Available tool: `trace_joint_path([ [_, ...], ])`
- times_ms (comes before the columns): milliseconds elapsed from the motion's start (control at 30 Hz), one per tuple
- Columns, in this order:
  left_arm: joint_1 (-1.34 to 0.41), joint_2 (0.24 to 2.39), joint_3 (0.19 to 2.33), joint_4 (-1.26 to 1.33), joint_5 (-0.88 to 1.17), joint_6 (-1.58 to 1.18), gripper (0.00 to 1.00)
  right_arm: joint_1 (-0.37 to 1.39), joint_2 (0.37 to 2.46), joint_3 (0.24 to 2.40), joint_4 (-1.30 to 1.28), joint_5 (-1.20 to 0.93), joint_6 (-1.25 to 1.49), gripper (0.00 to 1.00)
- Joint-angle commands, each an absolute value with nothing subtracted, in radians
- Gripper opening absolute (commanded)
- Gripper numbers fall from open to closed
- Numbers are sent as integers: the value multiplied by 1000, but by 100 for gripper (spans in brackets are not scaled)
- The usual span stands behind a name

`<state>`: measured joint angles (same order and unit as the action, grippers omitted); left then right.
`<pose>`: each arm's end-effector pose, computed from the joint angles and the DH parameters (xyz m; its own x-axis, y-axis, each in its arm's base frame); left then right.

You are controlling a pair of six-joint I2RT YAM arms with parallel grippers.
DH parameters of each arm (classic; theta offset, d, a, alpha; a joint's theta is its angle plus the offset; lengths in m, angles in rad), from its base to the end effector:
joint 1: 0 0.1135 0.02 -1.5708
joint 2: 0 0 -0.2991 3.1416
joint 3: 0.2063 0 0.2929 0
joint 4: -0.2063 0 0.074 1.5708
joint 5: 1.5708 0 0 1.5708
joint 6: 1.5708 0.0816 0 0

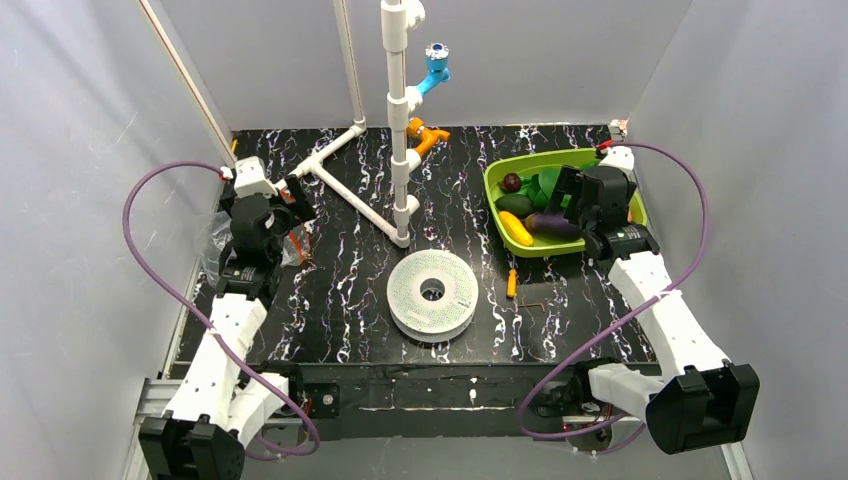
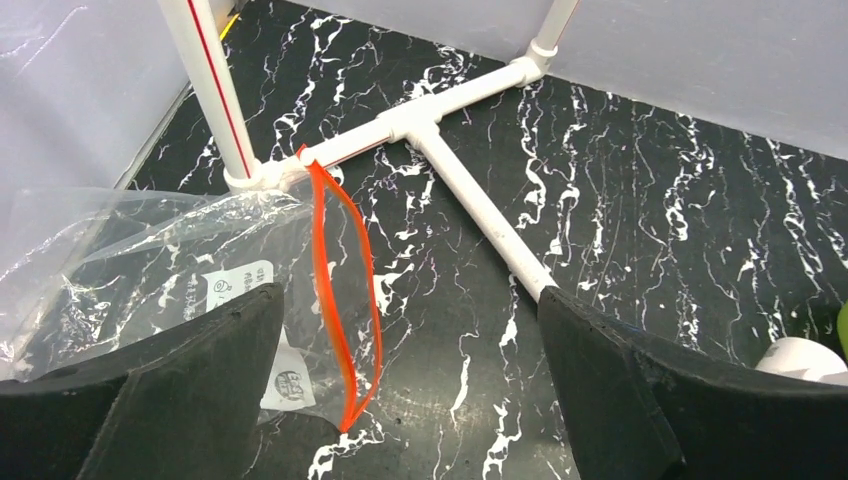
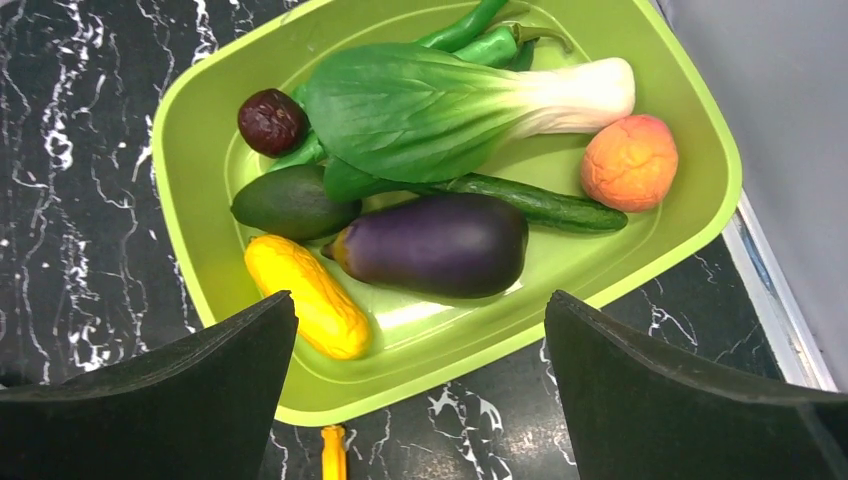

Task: Place the food in the zip-top bag and seal the zipper

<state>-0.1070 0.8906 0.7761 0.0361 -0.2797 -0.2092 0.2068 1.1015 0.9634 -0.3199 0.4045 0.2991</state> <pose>0.2763 -0.0070 0.3609 -0.0407 -0.1964 -0.9797 -0.1834 0.9653 -0.1859 0.3106 0.0323 0.3343 -0.3673 0.1997 -0.9084 0.2773 0.9558 0.0980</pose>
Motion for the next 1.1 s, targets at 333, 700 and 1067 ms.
trace_joint_path([
  [333, -110, 1117, 960, -179, -379, -230, 98, 230, 1021, 954, -228, 327, 391, 100],
  [700, -109, 1551, 1281, -590, -645, -347, 97, 226, 985, 915, -189, 221, 428, 100],
  [1067, -109, 1677, 1308, -597, -642, -327, 71, 225, 972, 908, -189, 192, 422, 100],
])
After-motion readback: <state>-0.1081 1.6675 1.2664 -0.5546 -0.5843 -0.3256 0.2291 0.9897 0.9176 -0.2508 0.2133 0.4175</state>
